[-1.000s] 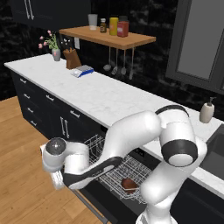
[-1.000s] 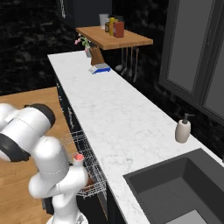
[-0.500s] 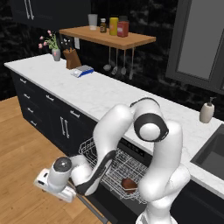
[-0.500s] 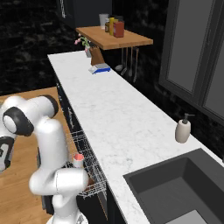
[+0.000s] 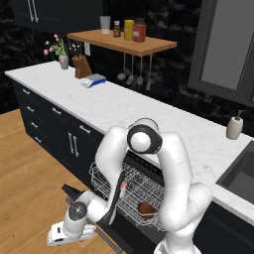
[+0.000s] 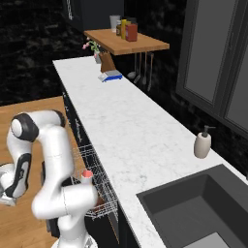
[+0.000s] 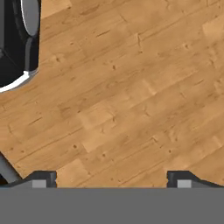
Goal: Pick up the cup and bowl from the counter, place them in the dishwasher, and close the dishwasher door.
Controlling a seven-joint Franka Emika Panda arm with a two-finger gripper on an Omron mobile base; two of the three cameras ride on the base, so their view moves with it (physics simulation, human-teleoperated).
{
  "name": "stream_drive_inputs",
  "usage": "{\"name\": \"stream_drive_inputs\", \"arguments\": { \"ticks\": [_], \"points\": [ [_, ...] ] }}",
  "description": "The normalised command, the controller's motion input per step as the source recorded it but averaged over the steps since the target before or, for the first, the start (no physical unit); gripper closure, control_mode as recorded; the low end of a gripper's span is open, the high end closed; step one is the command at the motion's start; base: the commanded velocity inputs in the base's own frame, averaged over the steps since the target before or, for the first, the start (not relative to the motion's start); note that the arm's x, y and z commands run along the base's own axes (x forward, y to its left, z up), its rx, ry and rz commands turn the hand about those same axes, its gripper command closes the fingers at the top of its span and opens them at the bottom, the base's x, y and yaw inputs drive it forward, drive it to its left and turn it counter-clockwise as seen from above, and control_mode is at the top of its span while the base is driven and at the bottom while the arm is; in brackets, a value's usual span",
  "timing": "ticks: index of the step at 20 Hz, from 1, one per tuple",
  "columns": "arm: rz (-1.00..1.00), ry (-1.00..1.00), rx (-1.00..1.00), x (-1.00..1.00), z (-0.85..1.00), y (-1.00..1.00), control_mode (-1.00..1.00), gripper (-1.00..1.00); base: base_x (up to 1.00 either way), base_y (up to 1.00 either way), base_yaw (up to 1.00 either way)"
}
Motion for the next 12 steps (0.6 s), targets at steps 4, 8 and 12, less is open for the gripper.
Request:
{"name": "stream_drive_inputs", "arguments": {
  "ticks": [4,8,12],
  "points": [
    [0.19,-0.14,-0.46,0.02,-0.06,0.81,-1.00,-1.00,0.00,0.00,0.00],
    [0.10,-0.12,-0.50,0.18,-0.09,0.78,-1.00,-1.00,0.00,0.00,0.00],
    [0.13,-0.10,-0.56,0.35,-0.39,0.51,-1.00,-1.00,0.00,0.00,0.00]
  ]
}}
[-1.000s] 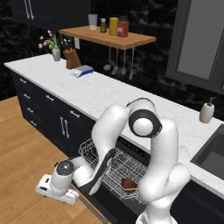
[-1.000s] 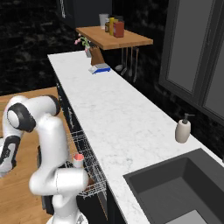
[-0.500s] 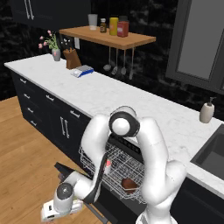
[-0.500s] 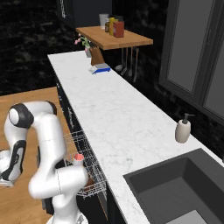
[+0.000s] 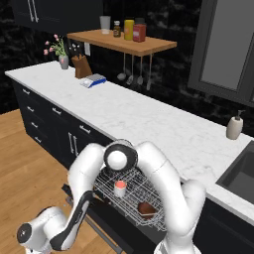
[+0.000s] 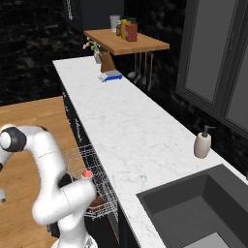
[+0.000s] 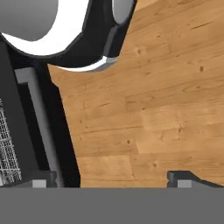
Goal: Pick up the cup and bowl from the counter, place them in the dishwasher, and close the dishwasher door.
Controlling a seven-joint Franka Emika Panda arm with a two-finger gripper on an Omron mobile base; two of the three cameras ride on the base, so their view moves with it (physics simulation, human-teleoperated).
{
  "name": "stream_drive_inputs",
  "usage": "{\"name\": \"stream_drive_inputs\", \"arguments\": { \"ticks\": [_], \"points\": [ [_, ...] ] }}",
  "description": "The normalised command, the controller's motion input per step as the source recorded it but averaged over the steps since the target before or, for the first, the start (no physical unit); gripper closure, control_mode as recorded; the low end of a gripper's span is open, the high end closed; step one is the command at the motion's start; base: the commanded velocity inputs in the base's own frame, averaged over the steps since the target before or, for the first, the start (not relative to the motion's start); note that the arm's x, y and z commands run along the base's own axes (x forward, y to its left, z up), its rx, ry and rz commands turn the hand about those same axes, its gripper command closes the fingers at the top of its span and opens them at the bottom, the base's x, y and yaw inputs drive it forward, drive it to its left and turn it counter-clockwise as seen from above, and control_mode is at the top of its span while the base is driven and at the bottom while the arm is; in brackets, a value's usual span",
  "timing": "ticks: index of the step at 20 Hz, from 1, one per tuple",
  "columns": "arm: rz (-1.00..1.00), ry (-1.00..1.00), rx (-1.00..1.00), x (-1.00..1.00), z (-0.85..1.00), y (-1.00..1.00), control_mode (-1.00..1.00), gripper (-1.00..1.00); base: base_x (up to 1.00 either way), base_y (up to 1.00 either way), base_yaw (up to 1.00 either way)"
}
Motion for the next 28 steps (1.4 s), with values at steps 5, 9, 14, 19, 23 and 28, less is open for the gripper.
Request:
{"name": "stream_drive_inputs", "arguments": {
  "ticks": [5,9,14,19,23,28],
  "points": [
    [0.19,-0.08,-0.60,0.20,-0.70,0.14,-1.00,-1.00,0.00,0.00,0.00],
    [0.20,-0.07,-0.57,0.19,-0.80,0.00,-1.00,-1.00,0.00,0.00,0.00],
    [0.20,-0.14,-0.53,0.17,-0.65,-0.08,-1.00,-1.00,0.00,0.00,0.00],
    [0.16,-0.16,-0.49,0.27,-0.47,-0.33,-1.00,-1.00,0.00,0.00,0.00],
    [0.13,-0.11,-0.44,0.37,-0.47,-0.51,-1.00,-1.00,0.00,0.00,0.00],
    [0.10,-0.04,-0.37,0.51,-0.49,-0.54,-1.00,-1.00,0.00,0.00,0.00]
  ]
}}
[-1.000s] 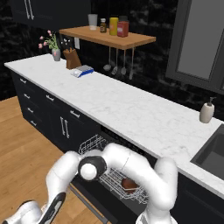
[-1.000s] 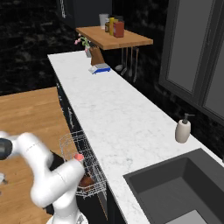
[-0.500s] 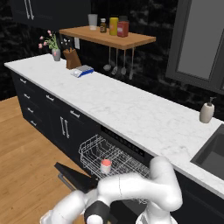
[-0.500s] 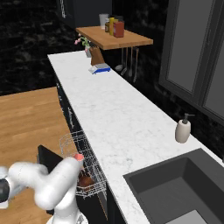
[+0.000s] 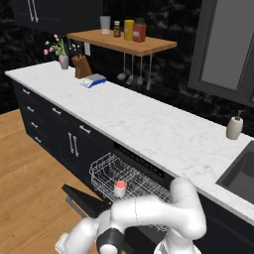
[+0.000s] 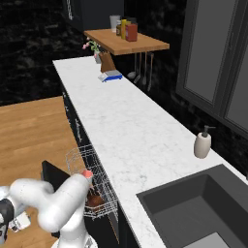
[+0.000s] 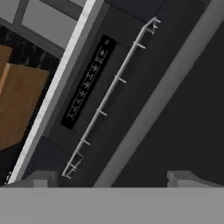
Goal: Pick up the cup and bowl from the counter, place them in the dishwasher, and close the dishwasher door.
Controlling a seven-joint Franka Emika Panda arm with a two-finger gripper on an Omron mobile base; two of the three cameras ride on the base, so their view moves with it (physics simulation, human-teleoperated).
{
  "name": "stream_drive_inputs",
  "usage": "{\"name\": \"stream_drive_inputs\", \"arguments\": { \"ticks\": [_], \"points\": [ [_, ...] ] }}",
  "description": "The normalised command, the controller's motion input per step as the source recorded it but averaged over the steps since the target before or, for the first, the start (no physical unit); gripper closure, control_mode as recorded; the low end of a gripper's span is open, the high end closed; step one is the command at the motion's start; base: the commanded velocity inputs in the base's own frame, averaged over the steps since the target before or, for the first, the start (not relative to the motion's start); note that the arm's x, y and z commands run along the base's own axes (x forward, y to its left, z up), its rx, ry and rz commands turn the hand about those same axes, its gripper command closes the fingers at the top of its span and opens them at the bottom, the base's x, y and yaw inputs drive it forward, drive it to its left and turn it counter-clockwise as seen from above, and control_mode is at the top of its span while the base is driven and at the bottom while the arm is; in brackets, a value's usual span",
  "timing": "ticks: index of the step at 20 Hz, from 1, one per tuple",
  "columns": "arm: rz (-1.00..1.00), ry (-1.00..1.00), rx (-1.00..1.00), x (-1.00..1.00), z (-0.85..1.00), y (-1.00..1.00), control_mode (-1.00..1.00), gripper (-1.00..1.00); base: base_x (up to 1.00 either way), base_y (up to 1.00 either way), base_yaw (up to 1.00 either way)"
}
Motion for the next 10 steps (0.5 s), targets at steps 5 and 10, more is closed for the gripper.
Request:
{"name": "stream_drive_inputs", "arguments": {
  "ticks": [5,10],
  "points": [
    [0.05,0.00,-0.35,0.49,-0.58,-0.47,-1.00,-1.00,0.00,0.00,0.00],
    [0.01,0.00,-0.33,0.52,-0.65,-0.24,-1.00,-1.00,0.00,0.00,0.00]
  ]
}}
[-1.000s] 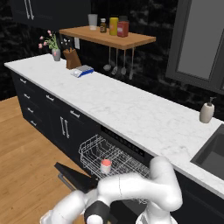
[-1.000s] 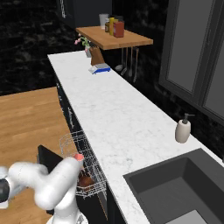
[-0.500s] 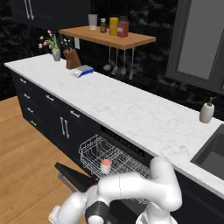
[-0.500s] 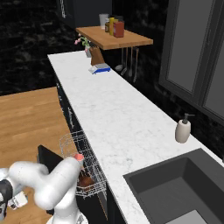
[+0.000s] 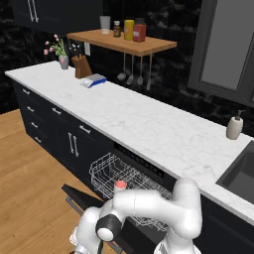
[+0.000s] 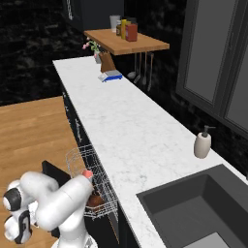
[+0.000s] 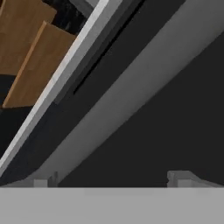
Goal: Pick up the cup and bowl from the counter, place them in the dishwasher, and close the dishwasher door.
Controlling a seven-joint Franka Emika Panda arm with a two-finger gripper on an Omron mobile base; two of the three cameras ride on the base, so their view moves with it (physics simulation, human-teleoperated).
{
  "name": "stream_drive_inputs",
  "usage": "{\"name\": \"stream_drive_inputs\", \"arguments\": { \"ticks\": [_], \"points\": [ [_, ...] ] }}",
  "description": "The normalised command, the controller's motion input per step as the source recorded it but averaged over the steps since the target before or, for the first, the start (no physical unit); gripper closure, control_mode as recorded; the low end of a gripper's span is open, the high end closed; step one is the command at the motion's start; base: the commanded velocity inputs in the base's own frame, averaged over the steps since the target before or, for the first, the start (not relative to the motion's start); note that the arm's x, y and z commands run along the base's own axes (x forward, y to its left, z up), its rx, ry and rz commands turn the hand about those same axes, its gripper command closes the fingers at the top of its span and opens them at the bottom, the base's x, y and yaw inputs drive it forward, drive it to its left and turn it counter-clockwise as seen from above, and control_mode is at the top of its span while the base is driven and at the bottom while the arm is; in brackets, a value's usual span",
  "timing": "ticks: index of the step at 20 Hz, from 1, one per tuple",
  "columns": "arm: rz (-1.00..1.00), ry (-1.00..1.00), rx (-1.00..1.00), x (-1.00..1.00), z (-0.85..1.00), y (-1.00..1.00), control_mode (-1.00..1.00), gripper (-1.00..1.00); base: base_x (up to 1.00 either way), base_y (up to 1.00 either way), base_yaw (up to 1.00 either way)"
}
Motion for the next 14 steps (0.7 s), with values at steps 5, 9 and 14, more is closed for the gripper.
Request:
{"name": "stream_drive_inputs", "arguments": {
  "ticks": [5,9,14],
  "points": [
    [0.00,0.00,-0.33,0.58,-0.53,-0.16,-1.00,-1.00,0.00,0.00,0.00],
    [-0.01,-0.08,-0.36,0.42,-0.17,-0.42,-1.00,-1.00,0.00,0.00,0.00],
    [-0.07,-0.19,-0.39,0.16,0.01,-0.75,-1.00,-1.00,0.00,0.00,0.00]
  ]
}}
